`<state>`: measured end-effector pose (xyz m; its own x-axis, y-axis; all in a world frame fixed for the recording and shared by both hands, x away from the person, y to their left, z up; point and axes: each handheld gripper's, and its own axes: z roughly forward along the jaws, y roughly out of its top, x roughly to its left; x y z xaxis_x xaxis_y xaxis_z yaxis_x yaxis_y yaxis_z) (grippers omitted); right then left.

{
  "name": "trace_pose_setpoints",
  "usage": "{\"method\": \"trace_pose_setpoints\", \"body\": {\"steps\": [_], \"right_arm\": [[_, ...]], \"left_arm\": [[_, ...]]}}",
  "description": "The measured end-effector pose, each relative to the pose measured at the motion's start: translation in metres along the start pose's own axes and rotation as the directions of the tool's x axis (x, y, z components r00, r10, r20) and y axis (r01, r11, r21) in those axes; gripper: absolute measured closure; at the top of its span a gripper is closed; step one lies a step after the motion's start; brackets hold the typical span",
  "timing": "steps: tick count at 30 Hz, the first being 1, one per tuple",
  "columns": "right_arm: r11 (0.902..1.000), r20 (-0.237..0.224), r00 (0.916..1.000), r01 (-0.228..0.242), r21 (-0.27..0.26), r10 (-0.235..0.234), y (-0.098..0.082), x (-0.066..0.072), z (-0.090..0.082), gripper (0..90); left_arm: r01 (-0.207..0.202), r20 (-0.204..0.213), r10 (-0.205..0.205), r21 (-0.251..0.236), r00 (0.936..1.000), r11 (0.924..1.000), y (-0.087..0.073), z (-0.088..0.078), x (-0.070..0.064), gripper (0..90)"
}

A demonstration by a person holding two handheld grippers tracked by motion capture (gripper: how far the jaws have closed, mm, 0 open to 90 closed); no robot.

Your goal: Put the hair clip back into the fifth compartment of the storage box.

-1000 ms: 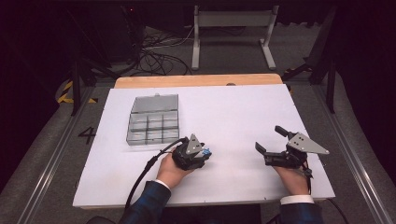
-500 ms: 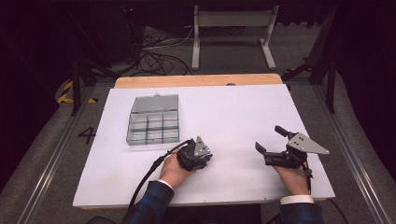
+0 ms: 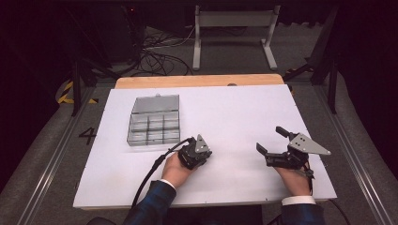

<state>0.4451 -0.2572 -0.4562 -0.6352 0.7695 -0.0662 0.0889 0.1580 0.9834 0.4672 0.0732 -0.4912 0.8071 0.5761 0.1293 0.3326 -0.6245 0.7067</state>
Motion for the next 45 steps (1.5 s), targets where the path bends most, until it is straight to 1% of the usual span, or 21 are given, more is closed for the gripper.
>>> {"method": "trace_pose_setpoints", "body": {"steps": [3, 4, 8, 11, 12, 14, 18, 19, 20, 21, 22, 29, 30, 34, 37, 39, 41, 45], "right_arm": [[1.0, -0.001, 1.0, 0.001, 0.003, -0.001, 0.0, 0.0, 0.0, 4.1], [1.0, -0.001, 1.0, 0.0, 0.001, 0.0, 0.0, 0.0, 0.0, 4.2], [1.0, -0.003, 1.0, -0.003, 0.0, 0.003, 0.0, 0.0, 0.0, 4.2], [1.0, -0.007, 1.0, -0.001, 0.003, 0.001, 0.0, 0.001, 0.001, 4.1], [1.0, -0.009, 1.0, -0.001, 0.002, 0.001, 0.0, 0.001, 0.001, 4.2], [1.0, -0.009, 1.0, -0.001, 0.003, 0.001, 0.0, 0.001, 0.001, 4.2], [1.0, -0.007, 1.0, -0.003, 0.0, 0.003, 0.0, 0.0, 0.001, 4.1], [1.0, -0.005, 1.0, -0.002, 0.001, 0.002, 0.0, 0.0, 0.001, 4.1], [1.0, -0.005, 1.0, -0.002, 0.001, 0.002, 0.0, 0.0, 0.001, 4.2], [1.0, -0.006, 1.0, -0.002, 0.001, 0.002, 0.0, 0.0, 0.001, 4.2], [1.0, -0.005, 1.0, -0.002, 0.001, 0.002, 0.0, 0.0, 0.001, 4.1], [1.0, -0.004, 1.0, -0.003, 0.001, 0.003, 0.0, 0.0, 0.001, 4.1], [1.0, -0.004, 1.0, -0.003, 0.001, 0.003, 0.0, 0.0, 0.001, 4.1], [1.0, -0.003, 1.0, -0.001, 0.003, 0.001, 0.0, 0.001, 0.001, 4.1], [1.0, -0.003, 1.0, -0.001, 0.003, 0.001, 0.0, 0.001, 0.001, 3.9], [1.0, -0.004, 1.0, -0.002, 0.002, 0.002, 0.0, 0.001, 0.001, 3.8], [1.0, -0.002, 1.0, -0.002, 0.001, 0.002, 0.0, 0.001, 0.001, 3.7], [1.0, -0.007, 1.0, -0.002, 0.001, 0.002, -0.001, 0.001, 0.001, 3.6]], "left_arm": [[0.005, -0.004, -0.005, -0.013, 1.0, 0.9999, 0.001, -0.001, 0.0, 84.0], [0.003, -0.01, -0.003, -0.017, 0.9999, 0.9999, 0.001, -0.002, 0.001, 86.7], [0.013, -0.035, -0.014, -0.033, 0.9993, 0.9994, 0.002, -0.008, 0.003, 88.3], [0.005, -0.054, -0.007, -0.041, 0.9985, 0.9991, 0.002, -0.011, 0.005, 88.6], [0.01, -0.056, -0.012, -0.046, 0.9983, 0.9989, 0.002, -0.012, 0.005, 88.7], [0.006, -0.062, -0.009, -0.053, 0.9981, 0.9986, 0.002, -0.014, 0.006, 88.7], [-0.008, -0.066, 0.003, -0.075, 0.9978, 0.9971, 0.003, -0.018, 0.005, 88.7], [-0.002, -0.061, -0.003, -0.084, 0.9982, 0.9965, 0.003, -0.019, 0.005, 88.7], [-0.01, -0.064, 0.004, -0.087, 0.998, 0.9961, 0.003, -0.02, 0.005, 88.7], [-0.004, -0.062, -0.002, -0.092, 0.9981, 0.9957, 0.003, -0.02, 0.004, 88.7], [-0.01, -0.064, 0.004, -0.095, 0.9979, 0.9955, 0.004, -0.021, 0.005, 88.7], [0.0, -0.066, -0.008, -0.12, 0.9978, 0.9928, 0.004, -0.027, 0.007, 88.7], [-0.004, -0.068, -0.004, -0.123, 0.9977, 0.9924, 0.004, -0.028, 0.008, 88.8], [0.009, -0.063, -0.017, -0.135, 0.9979, 0.9909, 0.004, -0.032, 0.009, 88.7], [0.006, -0.066, -0.016, -0.146, 0.9977, 0.9892, 0.004, -0.035, 0.011, 88.7], [0.012, -0.066, -0.022, -0.152, 0.9975, 0.9883, 0.004, -0.037, 0.012, 88.8], [0.006, -0.069, -0.017, -0.154, 0.9975, 0.988, 0.004, -0.038, 0.013, 88.7], [0.021, -0.066, -0.033, -0.165, 0.9973, 0.986, 0.003, -0.041, 0.015, 88.8]]}}
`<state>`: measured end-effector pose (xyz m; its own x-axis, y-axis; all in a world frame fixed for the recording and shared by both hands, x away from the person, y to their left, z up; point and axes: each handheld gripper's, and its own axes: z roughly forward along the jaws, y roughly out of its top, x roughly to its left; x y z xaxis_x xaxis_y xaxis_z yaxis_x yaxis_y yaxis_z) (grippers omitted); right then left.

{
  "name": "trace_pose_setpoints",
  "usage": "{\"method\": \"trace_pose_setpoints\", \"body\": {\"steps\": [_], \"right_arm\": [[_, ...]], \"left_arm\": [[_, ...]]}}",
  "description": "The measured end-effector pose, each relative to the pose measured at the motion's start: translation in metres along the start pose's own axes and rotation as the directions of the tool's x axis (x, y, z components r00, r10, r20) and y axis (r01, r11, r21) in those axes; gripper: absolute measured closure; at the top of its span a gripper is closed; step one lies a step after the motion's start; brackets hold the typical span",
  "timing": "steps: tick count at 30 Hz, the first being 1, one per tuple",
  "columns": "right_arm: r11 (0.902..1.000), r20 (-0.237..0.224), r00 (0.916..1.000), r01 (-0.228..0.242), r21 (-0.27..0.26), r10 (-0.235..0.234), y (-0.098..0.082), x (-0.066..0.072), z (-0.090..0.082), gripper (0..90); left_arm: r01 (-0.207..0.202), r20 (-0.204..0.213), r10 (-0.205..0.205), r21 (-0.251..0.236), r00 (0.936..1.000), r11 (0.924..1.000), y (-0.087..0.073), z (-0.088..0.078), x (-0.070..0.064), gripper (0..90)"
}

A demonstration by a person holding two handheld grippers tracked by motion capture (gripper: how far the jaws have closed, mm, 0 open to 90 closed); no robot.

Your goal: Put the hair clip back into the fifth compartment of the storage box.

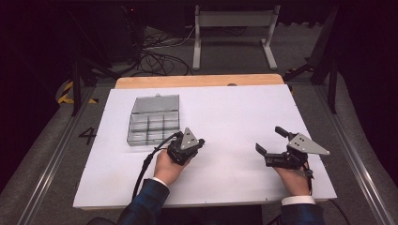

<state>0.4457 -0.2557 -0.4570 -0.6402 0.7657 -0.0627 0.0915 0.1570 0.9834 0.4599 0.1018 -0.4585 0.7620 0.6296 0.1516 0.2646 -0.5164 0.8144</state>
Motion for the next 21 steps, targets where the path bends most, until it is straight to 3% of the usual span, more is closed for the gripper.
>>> {"method": "trace_pose_setpoints", "body": {"steps": [21], "right_arm": [[1.0, -0.001, 1.0, -0.004, 0.003, 0.004, 0.0, 0.0, 0.001, 2.2]], "left_arm": [[0.032, -0.019, -0.033, -0.046, 0.9993, 0.9984, 0.0, -0.019, 0.013, 88.8]]}}
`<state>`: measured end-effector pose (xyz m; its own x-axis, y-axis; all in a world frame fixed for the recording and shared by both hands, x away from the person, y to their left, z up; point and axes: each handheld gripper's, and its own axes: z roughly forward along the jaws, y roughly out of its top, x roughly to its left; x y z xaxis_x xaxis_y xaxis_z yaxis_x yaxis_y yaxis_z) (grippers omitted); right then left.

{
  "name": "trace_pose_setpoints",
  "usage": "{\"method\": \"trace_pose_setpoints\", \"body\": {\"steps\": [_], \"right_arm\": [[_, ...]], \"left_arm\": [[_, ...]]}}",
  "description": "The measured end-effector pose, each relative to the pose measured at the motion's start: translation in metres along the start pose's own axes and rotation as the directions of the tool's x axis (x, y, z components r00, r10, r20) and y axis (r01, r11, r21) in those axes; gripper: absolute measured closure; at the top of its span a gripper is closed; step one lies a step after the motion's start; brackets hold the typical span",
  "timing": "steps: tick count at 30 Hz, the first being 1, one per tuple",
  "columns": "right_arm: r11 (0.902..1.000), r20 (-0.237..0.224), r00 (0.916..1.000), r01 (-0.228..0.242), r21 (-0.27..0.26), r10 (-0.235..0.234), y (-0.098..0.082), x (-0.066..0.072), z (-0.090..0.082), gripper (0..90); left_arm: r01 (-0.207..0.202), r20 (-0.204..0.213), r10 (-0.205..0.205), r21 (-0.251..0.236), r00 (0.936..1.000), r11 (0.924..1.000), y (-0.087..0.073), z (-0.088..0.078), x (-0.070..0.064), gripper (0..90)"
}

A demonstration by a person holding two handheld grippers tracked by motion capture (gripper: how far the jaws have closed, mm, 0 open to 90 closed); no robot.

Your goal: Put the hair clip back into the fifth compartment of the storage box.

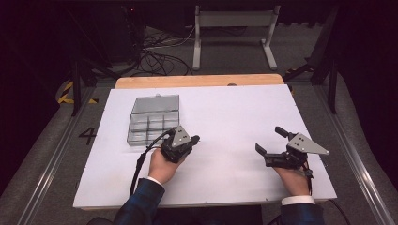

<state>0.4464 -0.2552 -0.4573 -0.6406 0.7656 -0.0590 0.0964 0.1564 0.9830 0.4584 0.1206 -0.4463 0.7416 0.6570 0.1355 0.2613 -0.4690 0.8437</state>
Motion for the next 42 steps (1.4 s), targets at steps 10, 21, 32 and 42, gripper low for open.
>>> {"method": "trace_pose_setpoints", "body": {"steps": [10, 21, 32, 42], "right_arm": [[1.0, 0.004, 1.0, -0.002, 0.002, 0.002, 0.0, 0.0, 0.0, 1.8], [1.0, 0.007, 1.0, -0.002, 0.004, 0.002, 0.0, 0.0, 0.001, 1.7], [1.0, 0.008, 1.0, -0.003, 0.003, 0.003, 0.0, 0.0, 0.0, 1.6], [1.0, 0.008, 1.0, -0.002, 0.002, 0.002, 0.0, 0.0, 0.001, 1.6]], "left_arm": [[0.021, -0.011, -0.021, -0.025, 0.9997, 0.9995, -0.002, -0.008, 0.007, 88.8], [0.044, -0.029, -0.046, -0.051, 0.9985, 0.9977, -0.003, -0.017, 0.016, 88.7], [0.058, -0.046, -0.062, -0.069, 0.997, 0.9959, -0.006, -0.024, 0.023, 88.7], [0.084, -0.073, -0.09, -0.085, 0.9933, 0.9928, -0.011, -0.032, 0.031, 88.6]]}}
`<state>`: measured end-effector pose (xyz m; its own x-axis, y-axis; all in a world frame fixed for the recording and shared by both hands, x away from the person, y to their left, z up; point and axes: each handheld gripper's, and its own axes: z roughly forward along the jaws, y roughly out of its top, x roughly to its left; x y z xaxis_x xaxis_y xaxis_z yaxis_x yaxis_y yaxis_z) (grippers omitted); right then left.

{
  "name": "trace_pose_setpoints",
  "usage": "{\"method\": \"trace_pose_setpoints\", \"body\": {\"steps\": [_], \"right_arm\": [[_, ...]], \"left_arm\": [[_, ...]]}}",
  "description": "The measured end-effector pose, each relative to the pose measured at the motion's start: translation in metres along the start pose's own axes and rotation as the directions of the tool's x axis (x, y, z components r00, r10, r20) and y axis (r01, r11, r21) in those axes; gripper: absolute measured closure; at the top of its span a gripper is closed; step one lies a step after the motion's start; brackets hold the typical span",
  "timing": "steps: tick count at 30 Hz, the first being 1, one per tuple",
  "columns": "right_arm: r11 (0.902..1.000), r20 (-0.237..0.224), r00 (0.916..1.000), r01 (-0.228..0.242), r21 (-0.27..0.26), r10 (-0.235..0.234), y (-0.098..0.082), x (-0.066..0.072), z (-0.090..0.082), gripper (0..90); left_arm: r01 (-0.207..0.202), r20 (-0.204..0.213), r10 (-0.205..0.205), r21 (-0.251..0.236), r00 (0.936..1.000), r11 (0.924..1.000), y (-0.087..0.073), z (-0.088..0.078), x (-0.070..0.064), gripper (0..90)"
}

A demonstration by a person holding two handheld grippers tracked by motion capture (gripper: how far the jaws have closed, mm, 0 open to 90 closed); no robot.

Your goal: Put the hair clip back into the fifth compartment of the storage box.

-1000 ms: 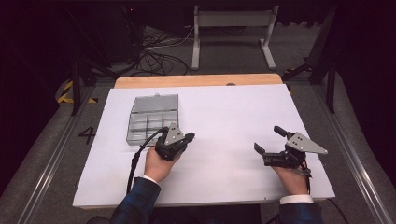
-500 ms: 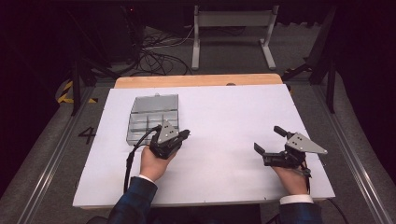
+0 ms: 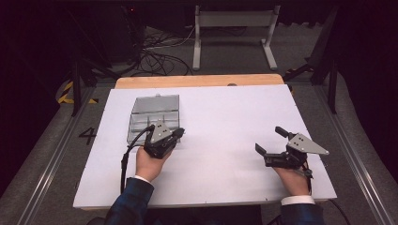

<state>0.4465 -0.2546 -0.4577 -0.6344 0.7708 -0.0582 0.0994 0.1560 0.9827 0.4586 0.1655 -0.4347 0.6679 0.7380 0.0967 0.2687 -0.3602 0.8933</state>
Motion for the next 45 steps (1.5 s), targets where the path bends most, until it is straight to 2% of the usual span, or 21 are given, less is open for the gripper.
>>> {"method": "trace_pose_setpoints", "body": {"steps": [16, 21, 22, 32, 45], "right_arm": [[1.0, 0.001, 1.0, -0.001, 0.0, 0.001, 0.0, 0.0, 0.0, 1.6], [1.0, 0.002, 1.0, -0.002, 0.0, 0.002, 0.0, 0.0, 0.0, 1.6], [1.0, 0.002, 1.0, -0.002, 0.0, 0.002, 0.0, 0.0, 0.0, 1.6], [1.0, 0.008, 1.0, -0.003, 0.003, 0.003, 0.0, 0.0, 0.0, 1.6], [1.0, 0.007, 1.0, -0.002, -0.002, 0.002, 0.0, 0.001, 0.001, 1.4]], "left_arm": [[0.044, -0.042, -0.045, -0.017, 0.9981, 0.9989, -0.006, -0.013, 0.019, 88.6], [0.049, -0.059, -0.049, -0.011, 0.997, 0.9988, -0.009, -0.016, 0.024, 88.7], [0.038, -0.065, -0.039, -0.01, 0.9971, 0.9992, -0.009, -0.017, 0.026, 88.6], [0.07, -0.086, -0.072, -0.019, 0.9937, 0.9973, -0.014, -0.023, 0.035, 88.5], [0.09, -0.113, -0.092, -0.021, 0.9893, 0.9957, -0.024, -0.03, 0.046, 88.4]]}}
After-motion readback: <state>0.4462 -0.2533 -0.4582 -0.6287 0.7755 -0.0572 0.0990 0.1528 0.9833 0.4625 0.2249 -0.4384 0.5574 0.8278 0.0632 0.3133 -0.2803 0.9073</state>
